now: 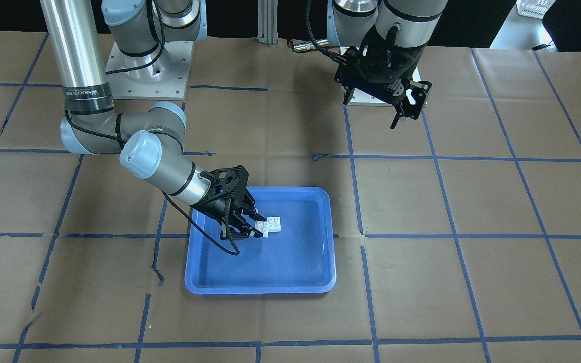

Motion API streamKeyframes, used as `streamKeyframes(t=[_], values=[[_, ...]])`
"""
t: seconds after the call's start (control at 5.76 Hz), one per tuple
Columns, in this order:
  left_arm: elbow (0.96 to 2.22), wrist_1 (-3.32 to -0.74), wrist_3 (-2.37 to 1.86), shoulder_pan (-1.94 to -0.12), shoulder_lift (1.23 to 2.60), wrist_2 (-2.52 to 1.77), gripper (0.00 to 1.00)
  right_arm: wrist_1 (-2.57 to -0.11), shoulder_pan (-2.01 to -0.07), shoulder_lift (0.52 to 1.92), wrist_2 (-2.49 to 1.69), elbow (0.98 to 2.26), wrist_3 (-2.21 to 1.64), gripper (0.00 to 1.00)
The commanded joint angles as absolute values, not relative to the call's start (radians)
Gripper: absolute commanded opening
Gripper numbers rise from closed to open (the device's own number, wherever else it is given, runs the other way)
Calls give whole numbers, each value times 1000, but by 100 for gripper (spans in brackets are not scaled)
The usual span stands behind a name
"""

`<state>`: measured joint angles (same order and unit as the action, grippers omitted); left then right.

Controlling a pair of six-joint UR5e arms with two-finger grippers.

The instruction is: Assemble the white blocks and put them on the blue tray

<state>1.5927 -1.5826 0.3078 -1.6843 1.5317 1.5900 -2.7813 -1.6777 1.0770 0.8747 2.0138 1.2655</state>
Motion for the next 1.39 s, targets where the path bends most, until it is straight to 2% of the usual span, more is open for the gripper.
streamKeyframes(t=[0.0, 0.35, 1.21], values=[[1591, -1519, -147, -1672, 1525, 1598, 99, -2790, -1680, 1071, 877, 2020, 1281, 27], [1591, -1497, -186, -1661, 1522, 1594, 99, -2810, -1671, 1075, 882, 2013, 1293, 22], [1592, -1497, -183, -1660, 1522, 1592, 99, -2832, -1649, 1083, 881, 2086, 1278, 21]])
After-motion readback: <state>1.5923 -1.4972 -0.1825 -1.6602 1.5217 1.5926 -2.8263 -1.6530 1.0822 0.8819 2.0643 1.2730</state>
